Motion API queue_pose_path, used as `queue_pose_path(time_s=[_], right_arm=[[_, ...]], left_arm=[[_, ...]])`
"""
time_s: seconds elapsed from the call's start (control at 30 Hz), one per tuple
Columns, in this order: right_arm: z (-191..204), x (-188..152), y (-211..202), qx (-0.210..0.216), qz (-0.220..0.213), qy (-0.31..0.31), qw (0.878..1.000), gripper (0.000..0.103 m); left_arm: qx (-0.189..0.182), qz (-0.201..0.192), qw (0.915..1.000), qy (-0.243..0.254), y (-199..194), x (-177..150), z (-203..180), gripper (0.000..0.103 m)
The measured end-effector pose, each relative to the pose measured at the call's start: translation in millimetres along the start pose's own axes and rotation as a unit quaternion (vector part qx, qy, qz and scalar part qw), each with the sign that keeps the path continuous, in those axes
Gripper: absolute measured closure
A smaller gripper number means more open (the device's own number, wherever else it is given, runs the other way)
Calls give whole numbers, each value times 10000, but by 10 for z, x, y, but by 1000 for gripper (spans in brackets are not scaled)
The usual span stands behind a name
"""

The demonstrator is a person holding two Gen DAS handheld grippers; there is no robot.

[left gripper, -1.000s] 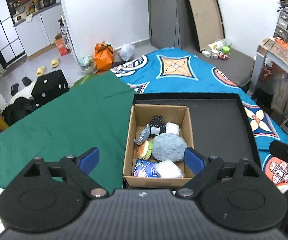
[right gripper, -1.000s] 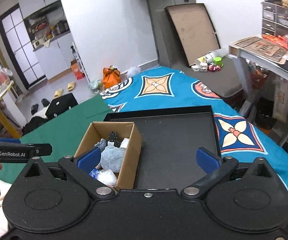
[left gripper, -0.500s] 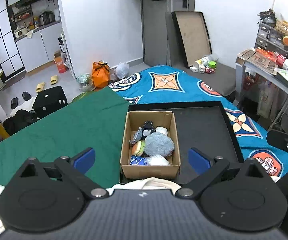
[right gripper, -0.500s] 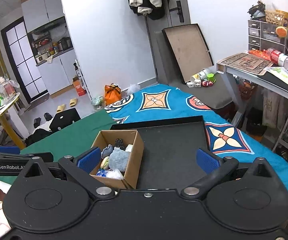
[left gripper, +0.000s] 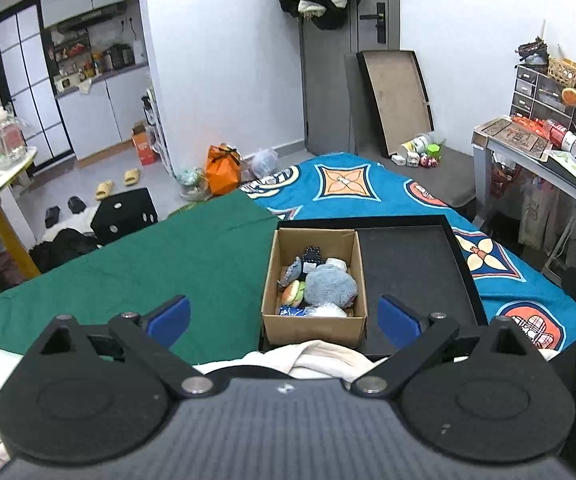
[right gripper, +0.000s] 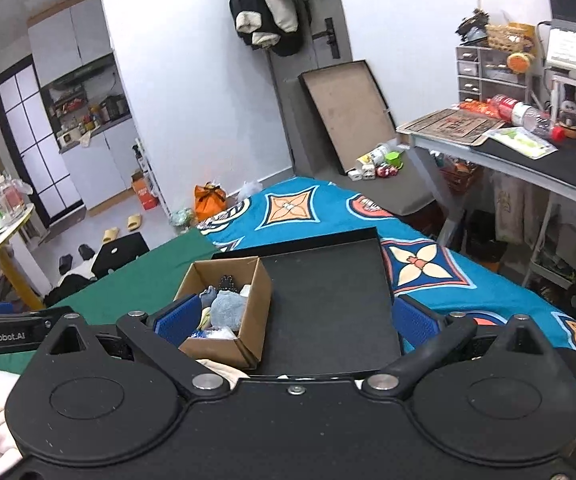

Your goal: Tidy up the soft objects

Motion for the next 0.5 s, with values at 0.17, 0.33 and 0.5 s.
queue_pose_path(time_s=[0.17, 0.33, 0.5], right_arm=[[-63, -95, -152, -60, -164, 53, 9998, 0], [-87, -225, -251, -99, -225, 35, 9997, 0], [-24, -340, -325, -46, -284, 1, 9996, 0]], left_arm=[[107, -140, 9998, 25, -151, -125, -2, 4], [164, -208, 9996, 13, -236, -260, 18, 4], [199, -305, 9993, -92, -329, -344, 110, 4]])
Point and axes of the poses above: each gripper's, at about its wrist camera, not at the fingertips, and y roughly the way its jaws point, z to its left, x to its top, the point moved 8 cm from there along y, roughly the way its jaws point, and after that the axes turned 15 degrees about z, right-handed, at the moved point
